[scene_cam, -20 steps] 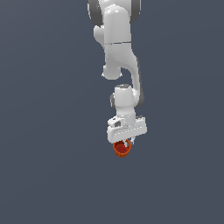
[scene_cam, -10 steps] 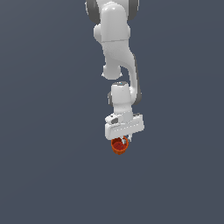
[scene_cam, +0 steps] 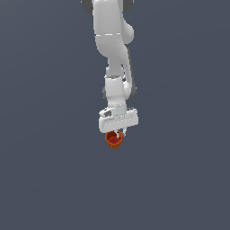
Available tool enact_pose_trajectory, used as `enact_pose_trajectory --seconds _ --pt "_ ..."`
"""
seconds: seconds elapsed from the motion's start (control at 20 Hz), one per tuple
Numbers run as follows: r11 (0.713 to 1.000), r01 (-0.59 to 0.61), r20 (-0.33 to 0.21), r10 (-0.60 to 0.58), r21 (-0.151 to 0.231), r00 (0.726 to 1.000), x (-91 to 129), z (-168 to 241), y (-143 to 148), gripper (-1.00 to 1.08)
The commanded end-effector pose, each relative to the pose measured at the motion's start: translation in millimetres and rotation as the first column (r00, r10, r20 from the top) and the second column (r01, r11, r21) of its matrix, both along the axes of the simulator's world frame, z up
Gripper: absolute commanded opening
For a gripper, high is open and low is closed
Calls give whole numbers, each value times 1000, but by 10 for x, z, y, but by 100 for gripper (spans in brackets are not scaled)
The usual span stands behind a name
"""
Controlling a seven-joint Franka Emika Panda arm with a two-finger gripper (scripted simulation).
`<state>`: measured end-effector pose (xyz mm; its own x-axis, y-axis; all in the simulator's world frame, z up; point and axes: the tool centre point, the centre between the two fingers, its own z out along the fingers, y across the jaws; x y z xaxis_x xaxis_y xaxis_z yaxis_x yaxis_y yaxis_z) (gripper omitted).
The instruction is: Pick up the object and move it to a goal position.
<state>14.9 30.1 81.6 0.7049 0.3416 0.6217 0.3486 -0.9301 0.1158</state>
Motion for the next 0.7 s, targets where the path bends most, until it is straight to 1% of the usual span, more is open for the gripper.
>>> enact_pose_trajectory --seconds 0.0,0.35,0.65 --pt "1000 0 2 0 0 1000 -161 60 -157 -100" --pt "1000 0 2 0 0 1000 -631 202 -609 -100" --pt "1000 1 2 -1 1 1000 -937 293 -920 -100"
